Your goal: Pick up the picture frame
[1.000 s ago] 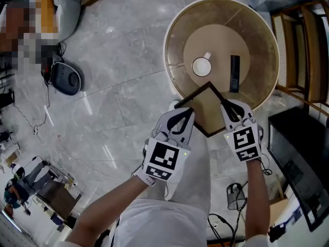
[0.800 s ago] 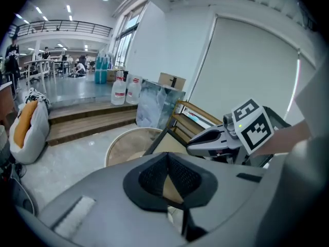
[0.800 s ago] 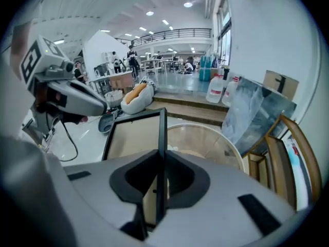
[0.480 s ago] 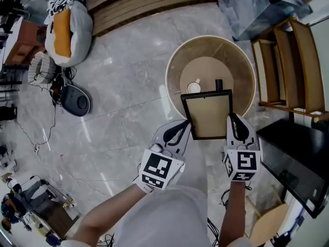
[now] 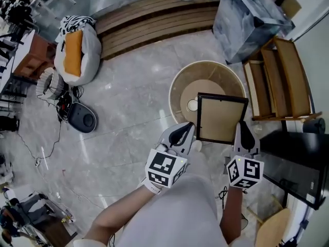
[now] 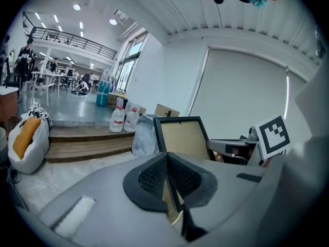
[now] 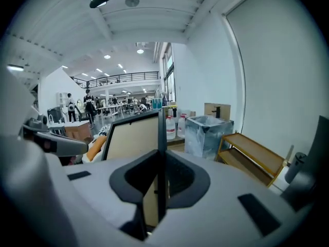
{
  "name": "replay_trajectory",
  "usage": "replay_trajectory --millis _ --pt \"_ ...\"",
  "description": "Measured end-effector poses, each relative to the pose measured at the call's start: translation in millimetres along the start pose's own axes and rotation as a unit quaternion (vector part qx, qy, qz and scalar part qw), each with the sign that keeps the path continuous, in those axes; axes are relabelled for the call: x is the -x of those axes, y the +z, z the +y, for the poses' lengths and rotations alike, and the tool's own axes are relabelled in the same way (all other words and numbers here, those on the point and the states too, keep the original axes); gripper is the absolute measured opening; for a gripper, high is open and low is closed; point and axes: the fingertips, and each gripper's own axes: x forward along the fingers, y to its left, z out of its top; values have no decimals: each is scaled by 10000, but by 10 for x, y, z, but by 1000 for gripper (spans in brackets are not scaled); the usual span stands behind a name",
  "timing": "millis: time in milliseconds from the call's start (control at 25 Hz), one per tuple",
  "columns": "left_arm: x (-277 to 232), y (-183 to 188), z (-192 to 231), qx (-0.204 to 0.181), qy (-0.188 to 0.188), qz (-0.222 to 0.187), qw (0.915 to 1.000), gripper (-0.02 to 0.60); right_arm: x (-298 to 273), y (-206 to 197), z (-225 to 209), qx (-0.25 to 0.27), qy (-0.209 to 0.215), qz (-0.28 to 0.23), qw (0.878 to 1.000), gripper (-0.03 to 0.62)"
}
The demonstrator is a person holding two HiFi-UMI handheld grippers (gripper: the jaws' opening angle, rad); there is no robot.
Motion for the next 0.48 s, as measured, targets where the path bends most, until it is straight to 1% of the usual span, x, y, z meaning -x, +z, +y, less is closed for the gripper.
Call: replay_trajectory --millis 240,480 --pt "169 347 -33 -166 -90 -434 9989 3 282 294 77 -60 -257 -405 9988 37" --pt "212 416 68 -259 -125 -550 9981 3 392 385 148 -162 -375 -608 9973 37"
